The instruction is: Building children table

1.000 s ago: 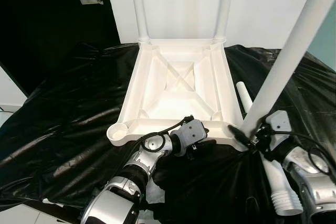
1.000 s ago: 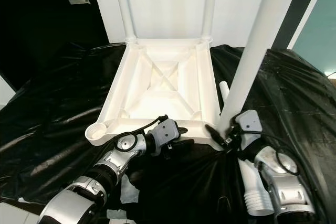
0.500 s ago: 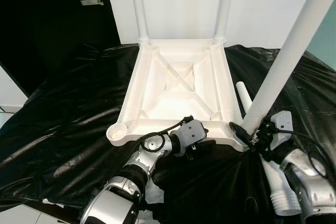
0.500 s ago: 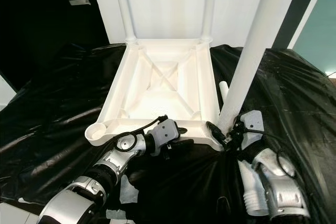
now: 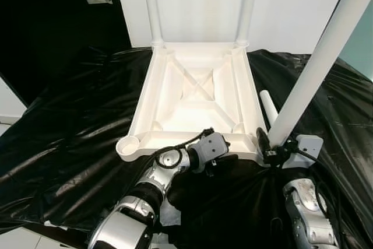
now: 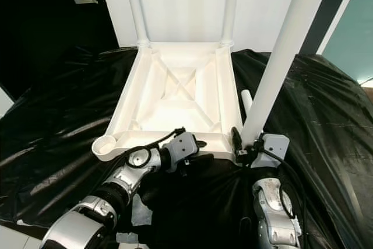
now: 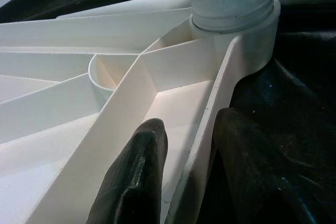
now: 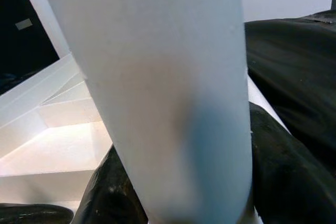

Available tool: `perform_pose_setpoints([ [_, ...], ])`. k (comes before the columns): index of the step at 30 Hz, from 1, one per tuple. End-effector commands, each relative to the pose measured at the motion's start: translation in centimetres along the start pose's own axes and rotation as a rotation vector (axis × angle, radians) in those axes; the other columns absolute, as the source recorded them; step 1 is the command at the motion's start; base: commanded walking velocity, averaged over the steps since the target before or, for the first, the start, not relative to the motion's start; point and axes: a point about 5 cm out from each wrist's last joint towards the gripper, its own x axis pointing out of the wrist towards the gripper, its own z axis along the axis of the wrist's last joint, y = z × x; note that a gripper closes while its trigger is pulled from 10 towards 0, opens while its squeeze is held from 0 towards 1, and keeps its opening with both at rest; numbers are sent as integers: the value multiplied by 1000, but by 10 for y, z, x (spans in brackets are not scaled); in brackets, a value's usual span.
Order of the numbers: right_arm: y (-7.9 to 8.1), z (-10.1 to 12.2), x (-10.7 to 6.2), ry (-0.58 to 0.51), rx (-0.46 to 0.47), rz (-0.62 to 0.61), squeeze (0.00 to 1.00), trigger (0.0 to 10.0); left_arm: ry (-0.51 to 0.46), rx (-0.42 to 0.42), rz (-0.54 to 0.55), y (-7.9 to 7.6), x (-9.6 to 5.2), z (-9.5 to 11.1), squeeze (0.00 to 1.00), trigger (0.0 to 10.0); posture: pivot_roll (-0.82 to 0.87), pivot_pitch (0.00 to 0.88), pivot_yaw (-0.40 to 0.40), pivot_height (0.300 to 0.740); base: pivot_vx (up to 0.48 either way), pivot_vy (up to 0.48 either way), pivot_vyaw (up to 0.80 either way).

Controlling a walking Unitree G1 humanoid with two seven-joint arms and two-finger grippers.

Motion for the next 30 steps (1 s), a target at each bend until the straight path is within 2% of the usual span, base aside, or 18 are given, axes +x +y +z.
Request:
perform_pose_setpoints([
  [1,19,6,7,-44,73,45,0,0,115,-101,17,-19,-1,-28,0,10000,-48,0,11,740,0,0,0],
  [4,20,4,7,-23,44,41,0,0,115,-101,23,-18,-1,-28,0,10000,-45,0,9,740,0,0,0],
  [5,22,2,7,-11,27,55,0,8157,115,-102,25,-18,-1,-27,0,10000,-46,0,9,740,0,0,0],
  [6,24,0,6,2,9,74,0,10000,114,-102,26,-18,-1,-27,0,10000,-47,0,9,740,0,0,0],
  [8,24,-1,6,9,-14,84,0,10000,114,-102,26,-18,-1,-27,0,10000,-47,0,9,740,0,0,0],
  [9,19,-2,5,15,-17,85,1000,10000,114,-103,25,-18,-1,-27,0,10000,-52,0,10,740,0,0,0],
  [10,19,-2,5,15,-17,85,1000,10000,114,-103,25,-18,-1,-27,0,10000,-52,0,10,740,0,0,0],
  [12,4,-2,7,30,-66,98,1000,10000,115,-103,25,-18,-1,-27,0,10000,-54,0,11,740,0,0,0],
  [13,4,-2,7,30,-66,98,1000,10000,115,-103,25,-18,-1,-27,0,10000,-54,0,11,740,0,0,0],
  [14,-3,-2,8,41,-94,112,1000,10000,115,-103,24,-18,-1,-27,0,10000,-54,0,11,740,0,0,0],
  [15,-11,-1,9,48,-127,126,0,10000,115,-102,23,-18,0,-27,0,10000,-57,0,12,740,0,0,0],
  [17,-20,1,11,55,-160,151,0,10000,114,-101,22,-19,0,-27,0,10000,-57,0,12,740,0,0,0],
  [22,-22,3,14,59,-179,202,0,10000,115,-101,20,-19,0,-27,0,10000,-57,0,14,740,0,0,0],
  [24,-21,3,14,83,-197,299,0,10000,116,-101,19,-19,0,-27,0,10000,-55,0,13,740,0,0,0],
  [25,-21,3,14,83,-197,299,0,10000,116,-101,19,-19,0,-27,0,10000,-55,0,13,740,0,0,0],
  [27,-19,-2,10,146,-223,444,0,10000,118,-100,19,-19,-1,-28,0,10000,-53,0,14,740,0,0,0],
  [28,-19,-2,10,146,-223,444,0,10000,118,-100,19,-19,-1,-28,0,10000,-53,0,14,740,0,0,0],
  [30,-19,-6,5,183,-252,544,0,10000,120,-98,21,-18,-1,-28,0,10000,-53,0,15,740,0,0,0],
])
